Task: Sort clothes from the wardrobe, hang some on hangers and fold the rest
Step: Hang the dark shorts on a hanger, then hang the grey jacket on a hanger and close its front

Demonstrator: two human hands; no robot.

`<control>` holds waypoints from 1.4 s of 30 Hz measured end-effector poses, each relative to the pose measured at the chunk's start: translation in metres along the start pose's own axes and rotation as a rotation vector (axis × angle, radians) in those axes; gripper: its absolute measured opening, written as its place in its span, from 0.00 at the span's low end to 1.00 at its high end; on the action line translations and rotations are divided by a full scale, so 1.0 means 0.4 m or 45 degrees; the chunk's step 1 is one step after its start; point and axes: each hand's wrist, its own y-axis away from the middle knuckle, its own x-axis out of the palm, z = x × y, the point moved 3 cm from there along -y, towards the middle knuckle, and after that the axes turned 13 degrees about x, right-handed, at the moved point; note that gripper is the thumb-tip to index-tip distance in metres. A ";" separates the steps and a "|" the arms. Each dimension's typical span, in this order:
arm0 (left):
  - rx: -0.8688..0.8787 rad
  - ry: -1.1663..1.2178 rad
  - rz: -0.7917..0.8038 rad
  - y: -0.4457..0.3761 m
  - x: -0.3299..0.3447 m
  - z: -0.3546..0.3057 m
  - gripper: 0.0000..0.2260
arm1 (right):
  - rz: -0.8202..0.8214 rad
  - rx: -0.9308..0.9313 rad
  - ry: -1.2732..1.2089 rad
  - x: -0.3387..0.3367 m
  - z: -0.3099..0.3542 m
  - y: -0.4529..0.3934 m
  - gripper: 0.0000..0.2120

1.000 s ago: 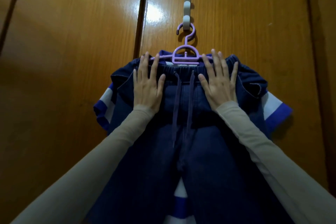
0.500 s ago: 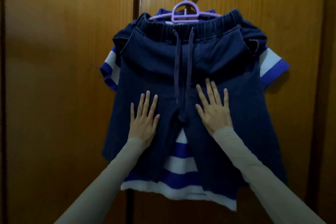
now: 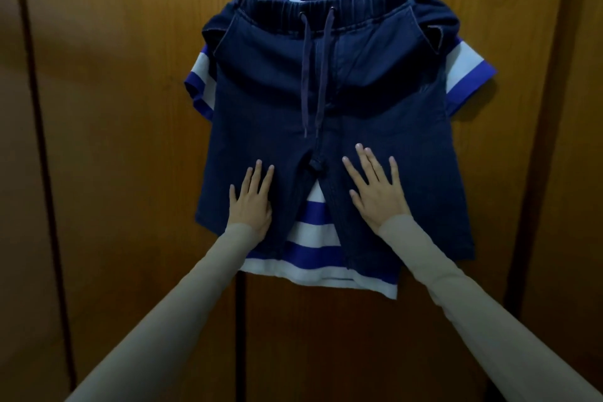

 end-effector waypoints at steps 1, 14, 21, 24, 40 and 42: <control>-0.032 0.035 0.040 0.008 -0.008 -0.011 0.31 | 0.041 -0.019 -0.026 -0.012 -0.002 0.007 0.30; 0.055 0.512 -0.170 0.087 -0.097 -0.223 0.23 | 0.528 0.144 -0.725 -0.175 -0.114 0.137 0.23; 0.065 0.957 -0.051 0.244 -0.028 -0.347 0.21 | 0.667 0.359 -0.798 -0.216 -0.185 0.338 0.24; 0.046 1.106 0.095 0.332 0.011 -0.414 0.21 | 0.755 0.501 -0.803 -0.236 -0.215 0.464 0.26; 0.356 1.690 0.972 0.730 0.107 -1.073 0.23 | 1.065 1.440 -0.367 -0.491 -0.642 1.185 0.26; 0.429 1.707 1.051 0.772 0.106 -1.167 0.22 | 1.085 1.547 -0.297 -0.535 -0.702 1.260 0.26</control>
